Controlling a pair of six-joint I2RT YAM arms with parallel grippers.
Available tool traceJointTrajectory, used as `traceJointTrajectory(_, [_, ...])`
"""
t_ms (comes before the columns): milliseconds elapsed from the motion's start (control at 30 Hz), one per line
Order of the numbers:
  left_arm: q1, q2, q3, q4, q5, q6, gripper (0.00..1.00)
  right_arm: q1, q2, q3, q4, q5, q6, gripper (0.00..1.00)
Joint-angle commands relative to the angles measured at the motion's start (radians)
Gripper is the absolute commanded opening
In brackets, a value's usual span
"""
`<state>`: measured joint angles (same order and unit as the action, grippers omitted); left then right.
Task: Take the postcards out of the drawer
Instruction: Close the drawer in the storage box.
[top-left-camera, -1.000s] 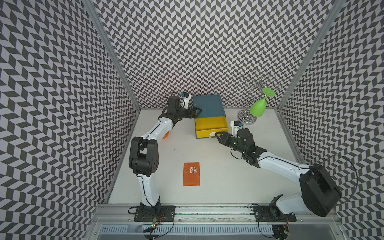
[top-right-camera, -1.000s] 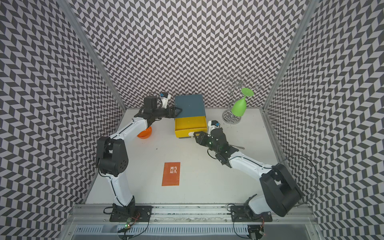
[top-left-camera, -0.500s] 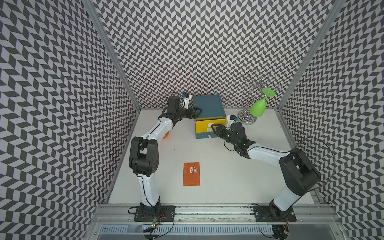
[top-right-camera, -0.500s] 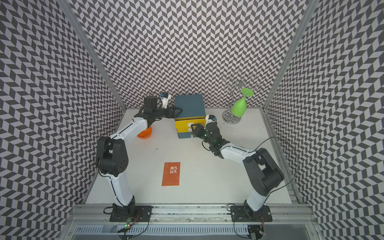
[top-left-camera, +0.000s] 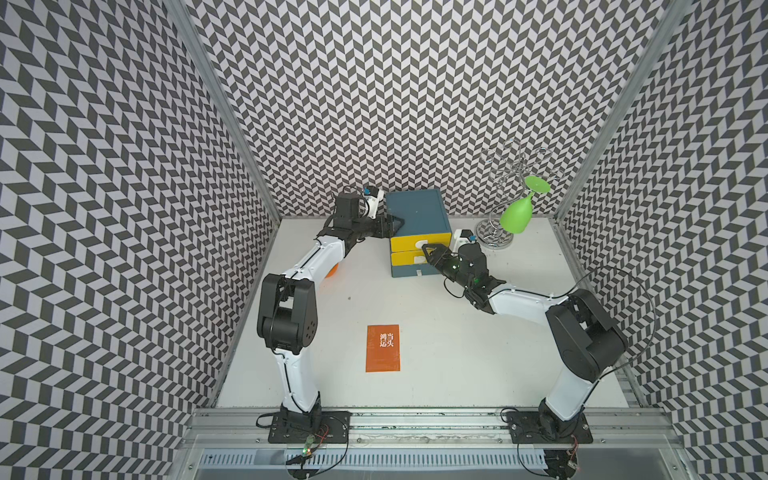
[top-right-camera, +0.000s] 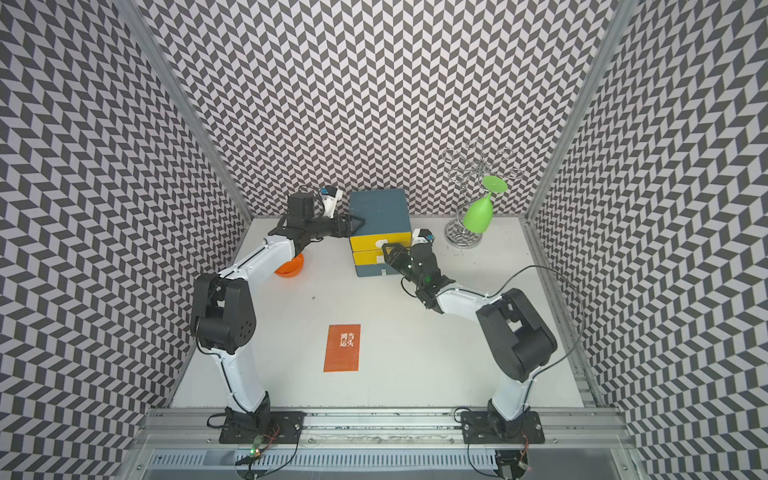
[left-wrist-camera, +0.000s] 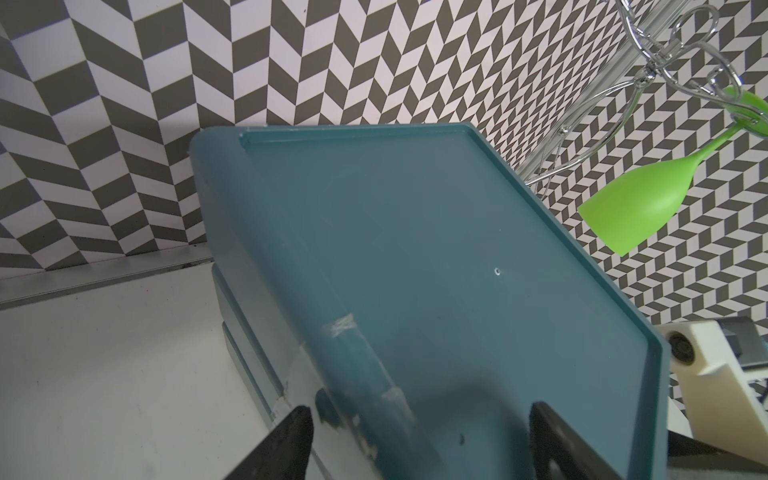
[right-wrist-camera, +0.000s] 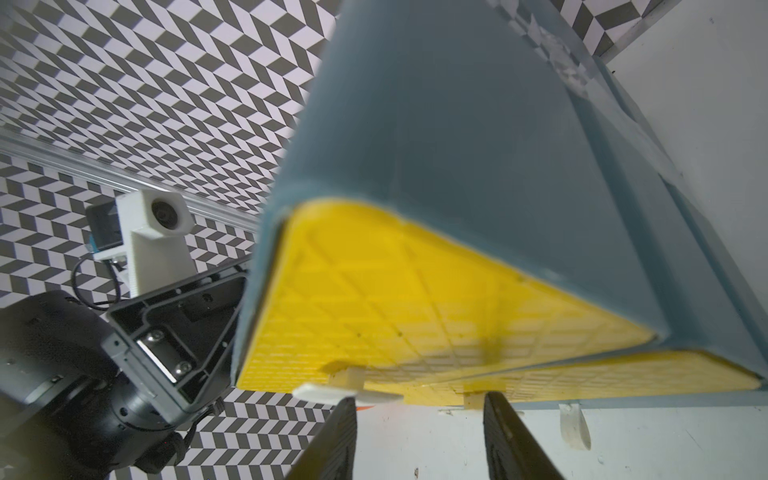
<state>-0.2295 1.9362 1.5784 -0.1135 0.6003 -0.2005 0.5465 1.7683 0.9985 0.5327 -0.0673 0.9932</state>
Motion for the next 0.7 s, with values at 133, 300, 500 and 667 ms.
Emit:
traceJointTrajectory(133, [-0.007,-0.023,-0.024,-0.050,0.039,-0.006,0.83,-0.007,-0.027,-0.006,0.047,-0.023,0.011,0.50])
traceJointTrajectory(300, [0.011,-0.070,0.003,-0.018,0.019,-0.035,0.84,-0.006,-0.071,-0.122,0.115,-0.059,0.074,0.52])
traceJointTrajectory(500, [0.025,-0.142,0.013,-0.009,-0.049,-0.023,0.86,-0.006,-0.026,-0.195,0.246,-0.131,0.153,0.56])
traceJointTrajectory(667, [0.020,-0.207,-0.014,0.081,-0.060,-0.033,0.87,-0.006,0.033,-0.208,0.343,-0.161,0.216,0.58])
